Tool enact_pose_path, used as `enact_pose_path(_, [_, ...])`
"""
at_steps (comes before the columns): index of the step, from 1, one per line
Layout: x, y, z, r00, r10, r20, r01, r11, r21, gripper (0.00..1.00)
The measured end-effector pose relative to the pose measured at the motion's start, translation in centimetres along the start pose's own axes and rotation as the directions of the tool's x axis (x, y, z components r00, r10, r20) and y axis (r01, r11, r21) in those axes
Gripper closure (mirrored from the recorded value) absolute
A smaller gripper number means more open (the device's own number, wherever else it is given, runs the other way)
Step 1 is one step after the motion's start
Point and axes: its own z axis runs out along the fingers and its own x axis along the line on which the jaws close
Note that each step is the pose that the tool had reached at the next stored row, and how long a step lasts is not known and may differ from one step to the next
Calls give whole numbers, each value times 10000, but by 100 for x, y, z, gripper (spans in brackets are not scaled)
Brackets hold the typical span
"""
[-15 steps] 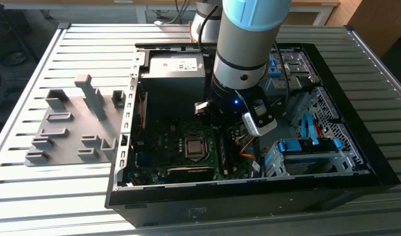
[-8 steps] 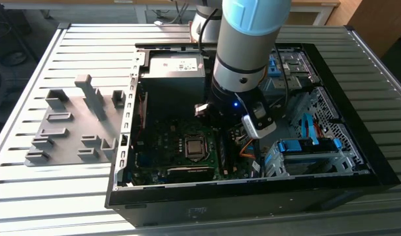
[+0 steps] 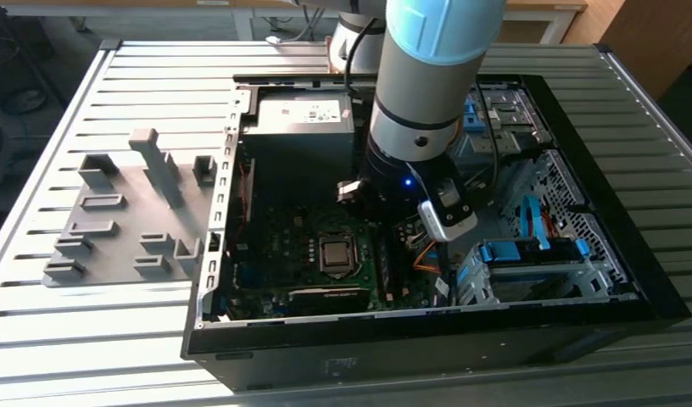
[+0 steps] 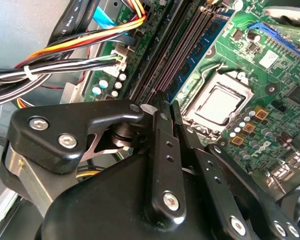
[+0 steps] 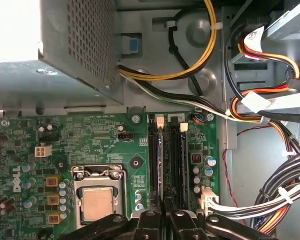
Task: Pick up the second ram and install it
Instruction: 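Insert the second ram into the second slot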
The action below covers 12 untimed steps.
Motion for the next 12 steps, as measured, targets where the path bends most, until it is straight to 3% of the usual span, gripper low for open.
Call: enact_pose_path(12, [-6,-2,1,10000,13,-1,-13,10000,-1,86])
